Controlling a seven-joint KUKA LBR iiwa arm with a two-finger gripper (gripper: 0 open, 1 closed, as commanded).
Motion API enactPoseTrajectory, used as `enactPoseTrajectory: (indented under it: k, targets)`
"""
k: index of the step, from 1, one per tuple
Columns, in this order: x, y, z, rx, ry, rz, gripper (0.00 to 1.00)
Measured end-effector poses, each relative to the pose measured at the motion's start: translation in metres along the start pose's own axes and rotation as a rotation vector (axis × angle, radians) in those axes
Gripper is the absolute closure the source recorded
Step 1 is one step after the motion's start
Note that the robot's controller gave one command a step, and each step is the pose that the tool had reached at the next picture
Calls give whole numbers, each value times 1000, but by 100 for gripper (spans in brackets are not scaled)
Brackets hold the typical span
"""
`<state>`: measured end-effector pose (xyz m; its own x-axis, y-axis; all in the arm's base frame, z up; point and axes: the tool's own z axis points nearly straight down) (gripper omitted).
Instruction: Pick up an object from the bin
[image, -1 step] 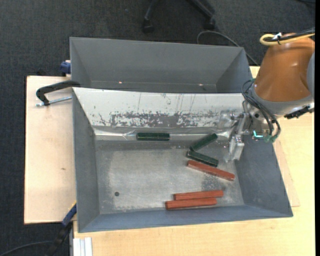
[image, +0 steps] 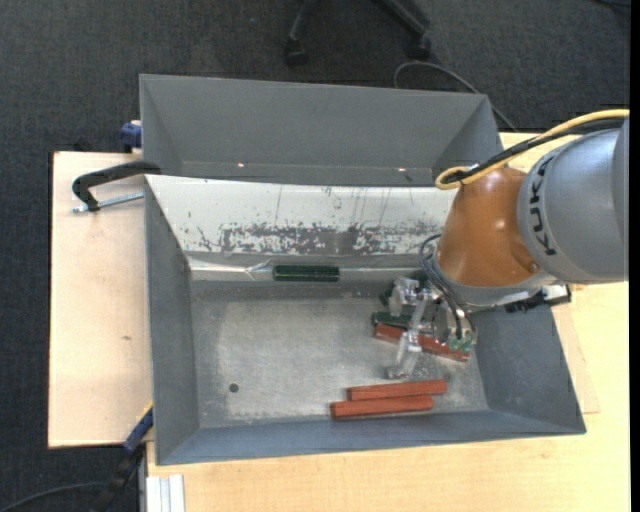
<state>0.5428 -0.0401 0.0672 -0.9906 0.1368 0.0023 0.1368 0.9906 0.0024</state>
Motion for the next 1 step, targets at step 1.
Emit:
enactPoseTrajectory:
  k: [1]
  targets:
    - [16, -85, -35, 6, -7, 93, 0]
